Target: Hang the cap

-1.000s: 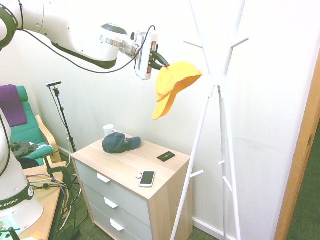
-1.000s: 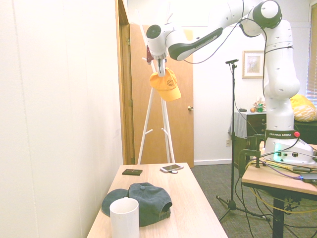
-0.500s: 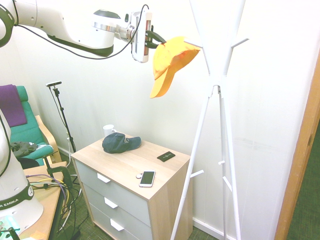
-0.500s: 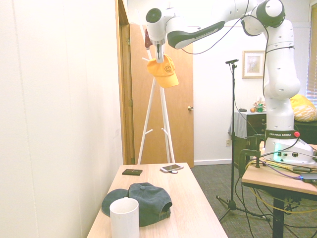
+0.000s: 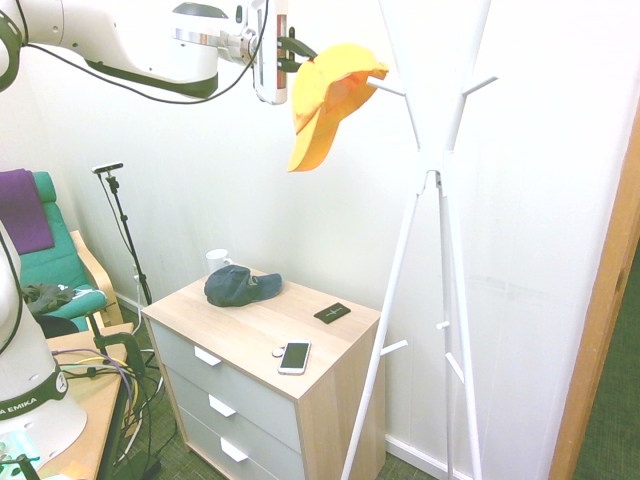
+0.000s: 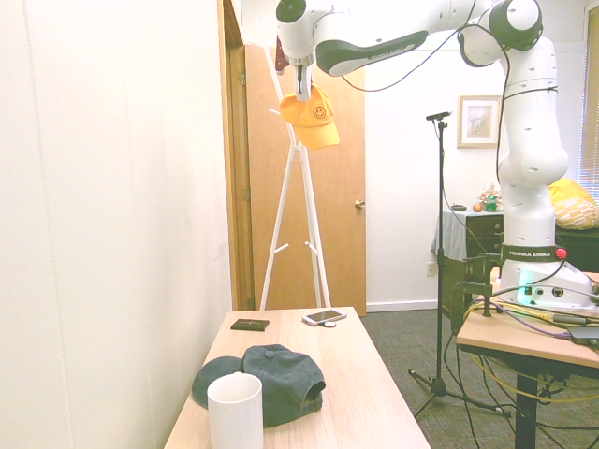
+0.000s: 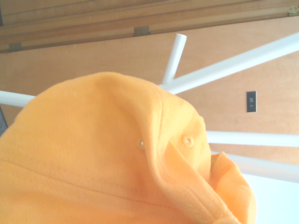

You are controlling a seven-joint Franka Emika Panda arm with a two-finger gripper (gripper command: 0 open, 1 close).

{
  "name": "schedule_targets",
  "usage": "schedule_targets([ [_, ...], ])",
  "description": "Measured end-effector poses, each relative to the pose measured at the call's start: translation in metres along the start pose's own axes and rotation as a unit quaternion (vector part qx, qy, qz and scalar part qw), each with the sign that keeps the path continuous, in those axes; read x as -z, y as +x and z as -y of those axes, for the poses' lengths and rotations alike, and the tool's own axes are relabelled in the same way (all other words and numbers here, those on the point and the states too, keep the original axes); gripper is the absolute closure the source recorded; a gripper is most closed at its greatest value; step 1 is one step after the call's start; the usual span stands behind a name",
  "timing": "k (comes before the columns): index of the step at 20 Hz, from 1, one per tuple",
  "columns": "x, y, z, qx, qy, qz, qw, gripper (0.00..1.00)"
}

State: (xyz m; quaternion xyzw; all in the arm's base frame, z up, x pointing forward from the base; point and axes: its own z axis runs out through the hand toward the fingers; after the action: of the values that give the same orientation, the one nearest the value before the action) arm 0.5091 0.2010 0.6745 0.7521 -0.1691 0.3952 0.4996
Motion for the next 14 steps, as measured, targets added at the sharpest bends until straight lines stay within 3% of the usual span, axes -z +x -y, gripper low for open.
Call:
schedule_targets([
  [4, -0.004, 0.005, -0.013, -0.008, -0.004, 0.002, 1.0, 1.0],
  [14, -0.076, 0.013, -0.02, -0.018, 0.001, 0.032, 0.999, 1.0],
])
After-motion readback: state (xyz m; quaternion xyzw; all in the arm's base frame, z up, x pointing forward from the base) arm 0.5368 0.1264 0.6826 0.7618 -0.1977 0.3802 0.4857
